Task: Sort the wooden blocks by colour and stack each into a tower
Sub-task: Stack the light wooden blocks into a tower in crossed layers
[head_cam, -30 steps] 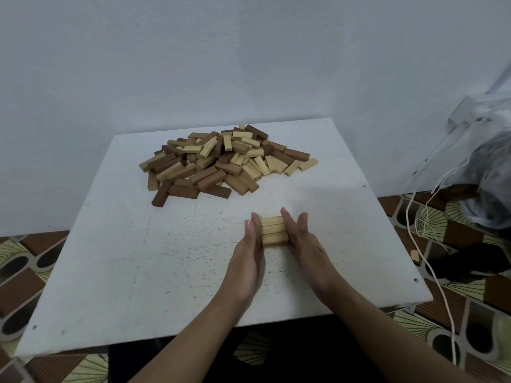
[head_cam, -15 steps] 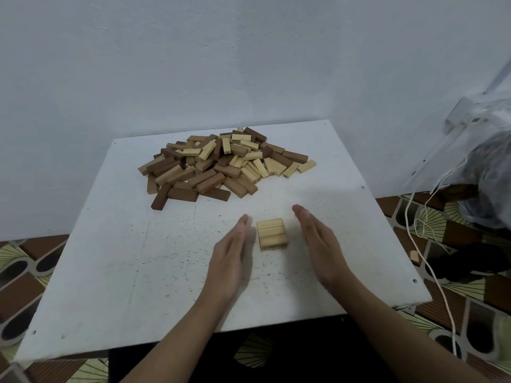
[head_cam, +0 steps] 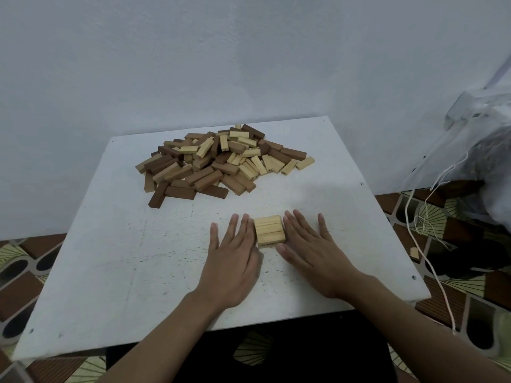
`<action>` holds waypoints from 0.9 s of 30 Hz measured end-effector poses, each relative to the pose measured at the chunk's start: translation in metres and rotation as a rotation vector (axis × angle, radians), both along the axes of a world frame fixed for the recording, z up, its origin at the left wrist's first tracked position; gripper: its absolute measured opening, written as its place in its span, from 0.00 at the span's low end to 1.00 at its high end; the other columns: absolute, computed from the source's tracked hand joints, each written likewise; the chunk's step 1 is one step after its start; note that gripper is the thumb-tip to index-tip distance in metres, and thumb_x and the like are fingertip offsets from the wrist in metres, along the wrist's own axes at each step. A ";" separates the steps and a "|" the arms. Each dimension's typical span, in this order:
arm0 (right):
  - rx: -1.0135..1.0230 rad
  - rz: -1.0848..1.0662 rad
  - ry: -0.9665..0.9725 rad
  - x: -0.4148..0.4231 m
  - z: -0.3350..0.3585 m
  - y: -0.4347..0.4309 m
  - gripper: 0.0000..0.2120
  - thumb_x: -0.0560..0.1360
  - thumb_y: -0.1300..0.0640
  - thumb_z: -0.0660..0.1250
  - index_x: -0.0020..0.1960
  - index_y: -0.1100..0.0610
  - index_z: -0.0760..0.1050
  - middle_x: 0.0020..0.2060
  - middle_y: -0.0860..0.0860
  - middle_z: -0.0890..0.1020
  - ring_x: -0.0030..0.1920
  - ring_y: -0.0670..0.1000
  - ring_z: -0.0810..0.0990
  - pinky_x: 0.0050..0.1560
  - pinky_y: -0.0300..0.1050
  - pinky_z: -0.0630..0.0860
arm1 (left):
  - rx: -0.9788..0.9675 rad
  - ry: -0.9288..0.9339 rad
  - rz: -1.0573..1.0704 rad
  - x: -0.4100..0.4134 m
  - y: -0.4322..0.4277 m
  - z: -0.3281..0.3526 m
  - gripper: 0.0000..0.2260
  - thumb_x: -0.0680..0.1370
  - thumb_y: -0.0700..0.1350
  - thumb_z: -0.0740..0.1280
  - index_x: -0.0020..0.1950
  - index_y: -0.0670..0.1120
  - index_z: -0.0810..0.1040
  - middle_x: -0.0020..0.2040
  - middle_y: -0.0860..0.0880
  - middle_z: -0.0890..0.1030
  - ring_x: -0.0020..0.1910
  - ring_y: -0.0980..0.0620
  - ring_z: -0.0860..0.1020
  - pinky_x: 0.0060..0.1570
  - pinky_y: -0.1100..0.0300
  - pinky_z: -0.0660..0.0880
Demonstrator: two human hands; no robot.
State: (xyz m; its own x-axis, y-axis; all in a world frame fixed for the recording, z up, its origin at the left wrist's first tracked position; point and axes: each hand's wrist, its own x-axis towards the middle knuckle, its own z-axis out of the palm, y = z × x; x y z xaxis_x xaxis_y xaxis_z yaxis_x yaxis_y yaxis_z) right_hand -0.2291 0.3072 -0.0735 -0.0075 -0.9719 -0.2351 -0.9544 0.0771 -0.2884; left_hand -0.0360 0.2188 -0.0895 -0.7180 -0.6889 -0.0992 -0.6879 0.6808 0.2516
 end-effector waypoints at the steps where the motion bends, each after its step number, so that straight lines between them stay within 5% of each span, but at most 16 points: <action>1: -0.001 0.003 0.010 0.002 0.001 0.001 0.47 0.66 0.28 0.16 0.78 0.53 0.28 0.78 0.46 0.31 0.74 0.42 0.23 0.76 0.57 0.28 | -0.010 -0.015 -0.002 -0.001 0.001 0.001 0.35 0.77 0.58 0.30 0.83 0.46 0.39 0.84 0.51 0.41 0.81 0.53 0.33 0.78 0.42 0.33; 27: -0.039 -0.020 0.053 0.008 -0.004 0.001 0.48 0.65 0.28 0.15 0.78 0.54 0.27 0.77 0.47 0.30 0.76 0.44 0.26 0.77 0.56 0.32 | -0.072 -0.027 0.013 -0.003 0.002 -0.006 0.33 0.78 0.57 0.31 0.83 0.47 0.37 0.83 0.51 0.39 0.81 0.53 0.33 0.79 0.43 0.33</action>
